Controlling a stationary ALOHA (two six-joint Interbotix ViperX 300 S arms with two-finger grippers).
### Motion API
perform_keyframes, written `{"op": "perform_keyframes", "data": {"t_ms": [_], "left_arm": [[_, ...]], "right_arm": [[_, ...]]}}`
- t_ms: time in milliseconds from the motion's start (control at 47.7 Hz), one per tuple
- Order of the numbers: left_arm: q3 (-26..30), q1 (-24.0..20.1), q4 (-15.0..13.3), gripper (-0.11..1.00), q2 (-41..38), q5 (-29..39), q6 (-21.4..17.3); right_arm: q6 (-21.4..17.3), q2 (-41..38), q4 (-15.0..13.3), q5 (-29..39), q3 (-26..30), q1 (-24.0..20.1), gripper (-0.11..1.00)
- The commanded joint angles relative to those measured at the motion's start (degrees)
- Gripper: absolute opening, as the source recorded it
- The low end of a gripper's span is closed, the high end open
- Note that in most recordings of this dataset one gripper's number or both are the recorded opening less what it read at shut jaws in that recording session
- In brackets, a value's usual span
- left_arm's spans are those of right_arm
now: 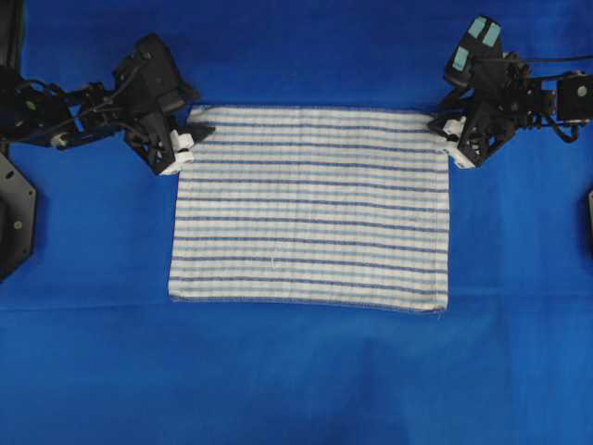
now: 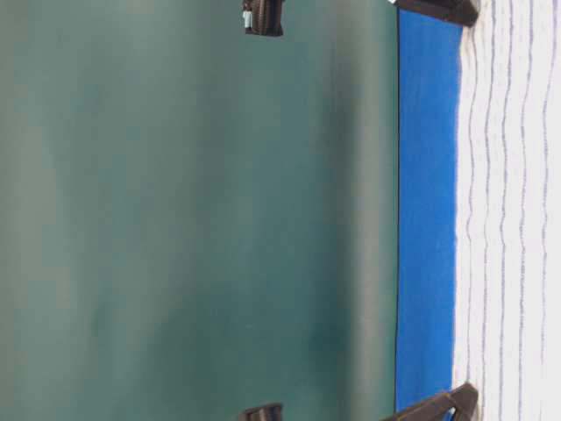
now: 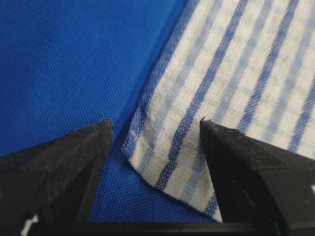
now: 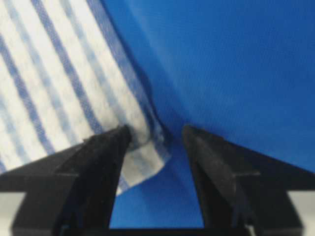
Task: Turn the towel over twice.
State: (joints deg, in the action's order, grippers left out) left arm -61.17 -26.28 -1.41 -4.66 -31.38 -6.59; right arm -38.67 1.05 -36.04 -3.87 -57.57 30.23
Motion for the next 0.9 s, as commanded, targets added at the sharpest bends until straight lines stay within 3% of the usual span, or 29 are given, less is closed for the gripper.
{"op": "perform_keyframes", "data": {"t_ms": [0, 105, 168, 294, 336, 671, 881], "left_arm": [[0.88, -0.44, -0.09, 0.66, -0.44, 0.18, 0.00], [0.88, -0.88, -0.09, 0.58, -0.62, 2.37, -0.09], [0.88, -1.23, -0.09, 0.42, -0.62, 3.43, -0.18], [0.97, -1.85, -0.09, 0.09, -0.53, 4.83, -0.26], [0.97, -1.93, -0.09, 0.03, -0.53, 5.19, -0.26], [3.08, -4.66, -0.18, 0.02, 3.25, 8.88, -0.18], [6.24, -5.71, -0.09, 0.02, 9.14, 13.54, -1.14]], "right_arm": [[0.00, -1.14, 0.00, -0.09, 0.79, 0.18, 0.58], [0.18, -1.23, -0.09, 0.18, 0.70, 0.09, 0.51], [0.44, -1.05, -0.09, 0.26, 0.62, 0.18, 0.40], [0.44, -1.05, -0.09, 0.88, 0.62, 0.18, 0.06], [0.44, -1.05, -0.18, 0.88, 0.79, 0.18, 0.04], [0.88, 0.70, -0.62, 4.83, 3.34, 2.46, 0.04], [0.97, 4.48, -4.31, 9.76, 6.86, 5.54, 0.04]]}}
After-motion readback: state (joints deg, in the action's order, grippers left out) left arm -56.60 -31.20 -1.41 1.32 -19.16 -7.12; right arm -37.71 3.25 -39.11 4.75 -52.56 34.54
